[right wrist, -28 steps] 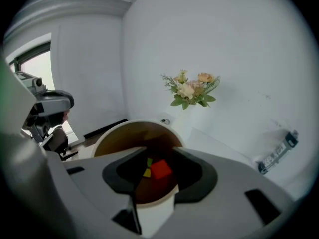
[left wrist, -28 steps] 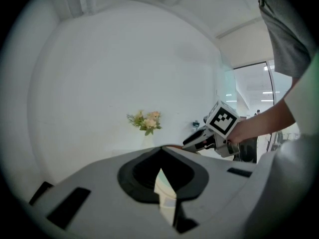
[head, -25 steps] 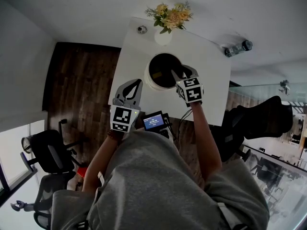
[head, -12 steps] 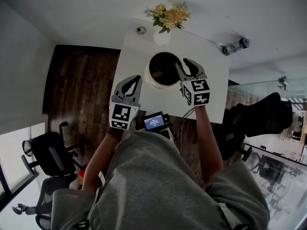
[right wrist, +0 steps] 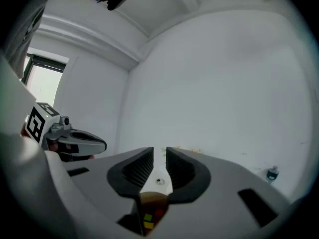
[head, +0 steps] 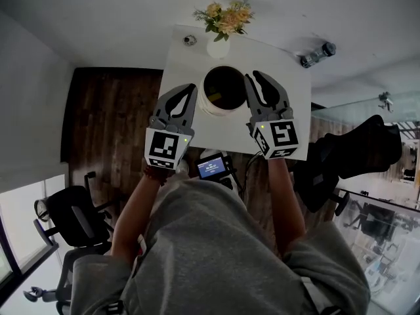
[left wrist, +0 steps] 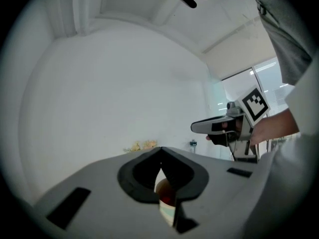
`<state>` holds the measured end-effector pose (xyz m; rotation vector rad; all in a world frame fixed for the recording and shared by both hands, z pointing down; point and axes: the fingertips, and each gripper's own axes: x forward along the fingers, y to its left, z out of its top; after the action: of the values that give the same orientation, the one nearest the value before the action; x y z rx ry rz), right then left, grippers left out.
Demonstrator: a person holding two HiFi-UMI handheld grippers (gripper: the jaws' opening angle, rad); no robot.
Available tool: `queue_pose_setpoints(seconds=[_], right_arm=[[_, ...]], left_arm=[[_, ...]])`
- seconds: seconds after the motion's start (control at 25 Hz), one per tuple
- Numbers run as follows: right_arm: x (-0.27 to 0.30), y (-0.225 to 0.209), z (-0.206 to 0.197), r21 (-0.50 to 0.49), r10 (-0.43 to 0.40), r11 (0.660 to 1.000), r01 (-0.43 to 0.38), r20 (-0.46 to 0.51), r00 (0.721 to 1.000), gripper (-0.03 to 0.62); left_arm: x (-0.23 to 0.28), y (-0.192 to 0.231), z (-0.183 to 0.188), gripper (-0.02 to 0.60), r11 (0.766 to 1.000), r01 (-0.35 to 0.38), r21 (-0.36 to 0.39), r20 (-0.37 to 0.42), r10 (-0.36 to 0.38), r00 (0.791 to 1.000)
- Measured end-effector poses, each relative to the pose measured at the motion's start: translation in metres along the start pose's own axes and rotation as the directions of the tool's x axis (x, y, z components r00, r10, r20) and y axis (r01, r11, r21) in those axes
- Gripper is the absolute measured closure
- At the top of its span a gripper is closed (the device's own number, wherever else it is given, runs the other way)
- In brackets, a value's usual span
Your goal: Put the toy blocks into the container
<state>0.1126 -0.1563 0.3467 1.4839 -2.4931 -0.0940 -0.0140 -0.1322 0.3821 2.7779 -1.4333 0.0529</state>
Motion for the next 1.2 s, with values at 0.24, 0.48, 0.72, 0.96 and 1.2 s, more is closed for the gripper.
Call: queue_pose_setpoints(seconds=[0.24, 0.48, 0.72, 0.96, 1.2], right_arm=[[-0.019, 0.020, 0.014, -0.004, -0.035, 0.999, 0.035, 0.039, 0.999, 0.528], [-0.037, 0.033, 0.011, 0.004, -0.067, 0.998, 0.067, 0.054, 0.996, 0.537], [-0.055, 0.038, 0.008, 0.009, -0.091, 0.996, 0.090, 0.067, 0.994, 0.540], [-0.068, 0.046, 0.001, 0.014, -0.102, 0.995, 0.101, 0.070, 0.992, 0.549], [-0.075, 0.058, -0.010, 0.015, -0.107, 0.994, 0.107, 0.061, 0.992, 0.554]], left_arm=[[-0.004, -0.009, 0.014, 0.575, 0.999, 0.037, 0.020, 0.016, -0.038, 0.999], [-0.011, -0.017, 0.018, 0.575, 0.998, 0.056, 0.026, 0.034, -0.057, 0.998], [-0.019, -0.027, 0.024, 0.575, 0.998, 0.053, 0.044, 0.057, -0.056, 0.997], [-0.028, -0.035, 0.026, 0.575, 0.997, 0.050, 0.053, 0.066, -0.053, 0.996], [-0.039, -0.038, 0.020, 0.575, 0.998, 0.033, 0.056, 0.064, -0.037, 0.997]])
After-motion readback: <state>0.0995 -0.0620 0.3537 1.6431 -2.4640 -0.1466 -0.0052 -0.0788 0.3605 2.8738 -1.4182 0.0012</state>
